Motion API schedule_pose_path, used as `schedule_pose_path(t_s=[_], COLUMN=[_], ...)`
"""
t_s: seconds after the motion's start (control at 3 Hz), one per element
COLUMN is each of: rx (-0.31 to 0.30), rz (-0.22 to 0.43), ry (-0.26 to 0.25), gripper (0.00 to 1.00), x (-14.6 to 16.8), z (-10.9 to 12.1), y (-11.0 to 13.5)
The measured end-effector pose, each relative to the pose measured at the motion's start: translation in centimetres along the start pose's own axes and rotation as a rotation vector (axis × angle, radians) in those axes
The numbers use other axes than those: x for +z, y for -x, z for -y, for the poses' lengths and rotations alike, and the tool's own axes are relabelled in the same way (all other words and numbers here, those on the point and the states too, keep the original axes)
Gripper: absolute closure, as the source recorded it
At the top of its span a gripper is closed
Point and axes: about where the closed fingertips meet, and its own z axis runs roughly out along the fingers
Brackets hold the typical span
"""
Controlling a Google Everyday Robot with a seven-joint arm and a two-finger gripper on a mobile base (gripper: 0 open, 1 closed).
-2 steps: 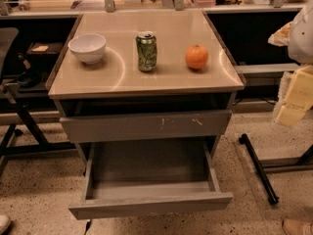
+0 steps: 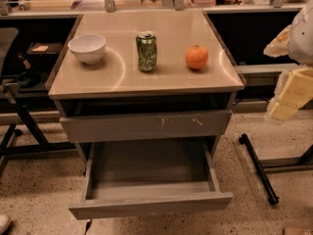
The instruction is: Close middle drawer
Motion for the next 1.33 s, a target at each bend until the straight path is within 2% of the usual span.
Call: schedule_pose_path(t_s=[1.0, 1.33], rx=[0.0, 0.0], rz=[0.0, 0.0], ry=[0.0, 0.0], gripper=[0.87, 1.0], x=[0.0, 0.0], z=[0.0, 0.0], y=[0.0, 0.0])
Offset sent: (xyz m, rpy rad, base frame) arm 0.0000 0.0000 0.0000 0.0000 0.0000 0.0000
